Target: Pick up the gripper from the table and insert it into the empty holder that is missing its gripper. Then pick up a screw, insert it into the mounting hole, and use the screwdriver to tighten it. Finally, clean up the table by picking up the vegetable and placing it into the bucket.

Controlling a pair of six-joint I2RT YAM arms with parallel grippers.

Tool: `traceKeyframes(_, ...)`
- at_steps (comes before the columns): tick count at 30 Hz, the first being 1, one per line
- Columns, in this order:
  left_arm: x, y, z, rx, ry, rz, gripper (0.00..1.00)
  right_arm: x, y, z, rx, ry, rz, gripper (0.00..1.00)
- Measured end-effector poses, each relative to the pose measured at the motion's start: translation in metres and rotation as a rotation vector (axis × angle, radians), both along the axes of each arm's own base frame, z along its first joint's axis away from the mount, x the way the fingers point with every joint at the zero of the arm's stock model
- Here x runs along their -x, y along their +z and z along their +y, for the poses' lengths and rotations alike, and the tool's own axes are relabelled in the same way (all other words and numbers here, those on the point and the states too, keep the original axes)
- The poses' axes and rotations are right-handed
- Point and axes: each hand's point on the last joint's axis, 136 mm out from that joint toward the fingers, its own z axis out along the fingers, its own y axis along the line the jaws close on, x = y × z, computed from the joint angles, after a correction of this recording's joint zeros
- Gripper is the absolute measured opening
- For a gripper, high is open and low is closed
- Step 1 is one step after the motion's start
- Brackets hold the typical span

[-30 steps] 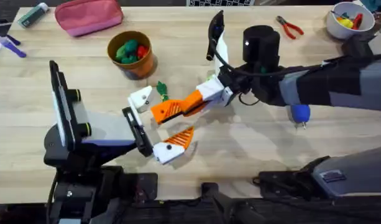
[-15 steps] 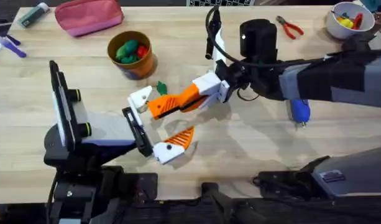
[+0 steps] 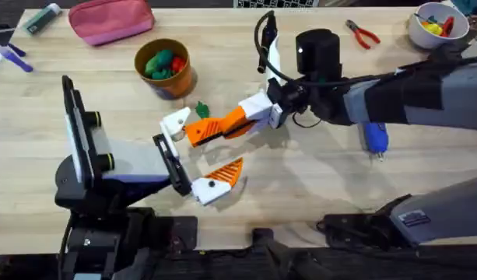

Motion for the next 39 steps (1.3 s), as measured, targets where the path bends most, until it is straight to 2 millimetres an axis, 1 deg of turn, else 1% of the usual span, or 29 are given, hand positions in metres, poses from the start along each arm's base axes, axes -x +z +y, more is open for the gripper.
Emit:
traceKeyframes(10, 0.0, 0.0, 0.0, 0.0, 0.0, 0.0, 0.986, -0.003, 0.004, 0.001, -0.031, -0.001, -0.065, 0.011)
traceKeyframes(18, 0.0, 0.0, 0.0, 0.0, 0.0, 0.0, 0.986, -0.003, 0.004, 0.002, -0.03, -0.003, -0.066, 0.011)
traceKeyframes(26, 0.0, 0.0, 0.0, 0.002, 0.0, 0.003, 0.985, -0.01, 0.002, 0.004, -0.003, -0.036, -0.057, 0.011)
traceKeyframes(33, 0.0, 0.0, 0.0, 0.002, 0.001, 0.003, 0.985, -0.016, 0.005, 0.007, 0.008, -0.051, -0.064, 0.01)
traceKeyframes(39, 0.0, 0.0, 0.0, 0.001, 0.003, 0.002, 0.985, -0.017, 0.006, 0.009, 0.009, -0.049, -0.07, 0.01)
